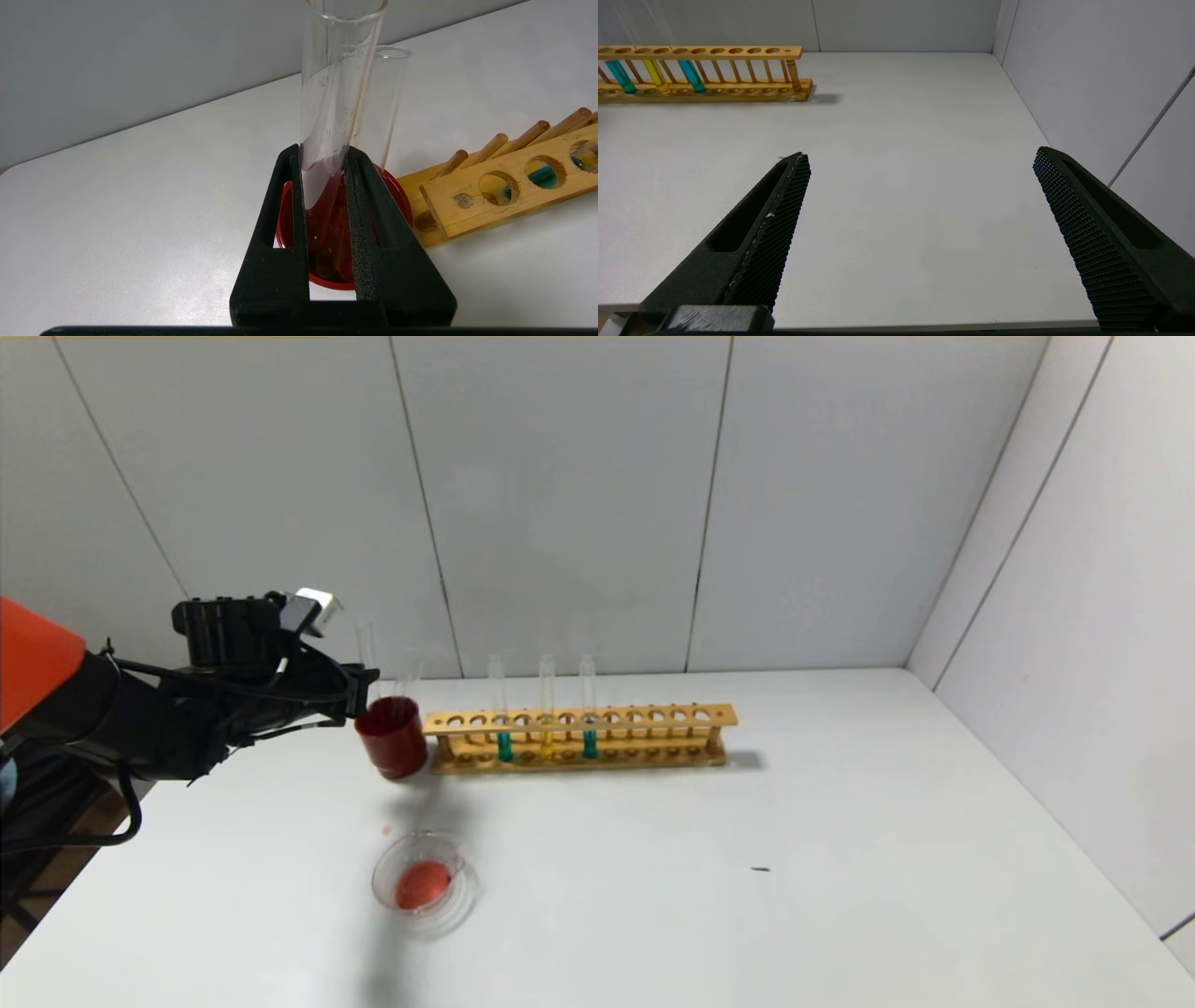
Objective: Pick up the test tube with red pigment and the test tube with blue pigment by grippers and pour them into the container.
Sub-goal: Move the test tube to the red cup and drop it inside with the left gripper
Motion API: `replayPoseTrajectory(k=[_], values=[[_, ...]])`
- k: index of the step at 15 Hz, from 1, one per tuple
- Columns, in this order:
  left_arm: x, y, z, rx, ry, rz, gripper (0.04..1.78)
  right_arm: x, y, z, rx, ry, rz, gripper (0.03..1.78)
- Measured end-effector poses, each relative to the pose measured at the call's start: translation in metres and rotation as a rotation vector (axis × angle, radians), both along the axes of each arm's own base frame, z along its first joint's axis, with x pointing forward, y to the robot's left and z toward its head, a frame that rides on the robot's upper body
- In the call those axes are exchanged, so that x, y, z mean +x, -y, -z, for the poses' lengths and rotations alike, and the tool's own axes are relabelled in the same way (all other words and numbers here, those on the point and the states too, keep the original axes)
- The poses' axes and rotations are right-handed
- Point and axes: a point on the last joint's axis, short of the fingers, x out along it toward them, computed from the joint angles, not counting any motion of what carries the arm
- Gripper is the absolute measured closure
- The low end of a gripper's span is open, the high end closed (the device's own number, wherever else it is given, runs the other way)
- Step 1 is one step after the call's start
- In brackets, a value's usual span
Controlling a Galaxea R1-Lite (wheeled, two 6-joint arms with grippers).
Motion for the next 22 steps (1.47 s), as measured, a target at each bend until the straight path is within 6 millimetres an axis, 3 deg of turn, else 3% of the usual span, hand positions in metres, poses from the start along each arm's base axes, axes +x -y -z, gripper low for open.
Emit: replayPoseTrajectory(k=[22], values=[[0.0005,0.0009,0.0032,-0.012,-0.010,-0.004,1.49,0.0000,0.0000,0.0000,0.000,0.000,0.000,0.06]])
